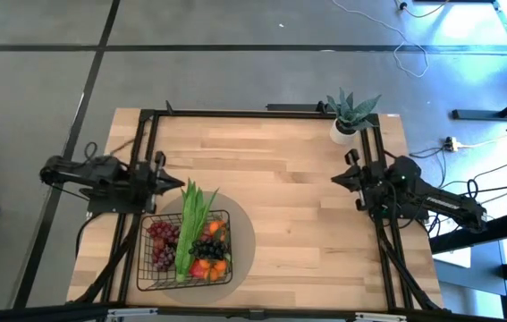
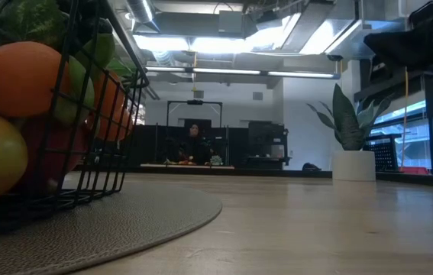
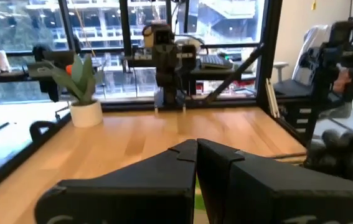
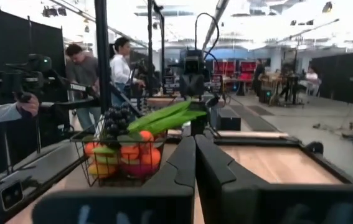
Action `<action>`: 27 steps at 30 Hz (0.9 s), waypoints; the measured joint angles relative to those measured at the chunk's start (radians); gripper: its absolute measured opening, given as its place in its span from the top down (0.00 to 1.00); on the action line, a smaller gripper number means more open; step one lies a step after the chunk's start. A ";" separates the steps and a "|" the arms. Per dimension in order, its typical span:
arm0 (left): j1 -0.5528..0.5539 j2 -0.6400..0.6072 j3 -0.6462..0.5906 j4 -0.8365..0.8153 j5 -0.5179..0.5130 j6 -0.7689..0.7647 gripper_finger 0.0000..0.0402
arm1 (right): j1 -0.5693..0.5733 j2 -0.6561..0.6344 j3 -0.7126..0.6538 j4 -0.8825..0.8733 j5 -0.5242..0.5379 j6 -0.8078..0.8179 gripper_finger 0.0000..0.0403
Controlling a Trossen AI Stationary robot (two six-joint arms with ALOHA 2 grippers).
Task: Build produce basket
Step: Return to Home Position
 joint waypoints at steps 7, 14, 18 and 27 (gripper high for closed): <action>0.000 0.000 -0.165 0.197 0.018 0.002 1.00 | 0.000 0.000 0.000 -0.077 -0.001 0.006 1.00; 0.000 0.002 -0.208 0.226 0.040 0.028 1.00 | 0.000 0.000 0.000 -0.108 -0.030 -0.038 1.00; 0.000 0.001 -0.208 0.229 0.050 0.080 1.00 | 0.000 0.001 0.001 -0.144 -0.053 -0.080 1.00; 0.000 0.001 -0.208 0.215 0.046 0.083 0.97 | 0.000 0.000 0.001 -0.143 -0.053 -0.036 1.00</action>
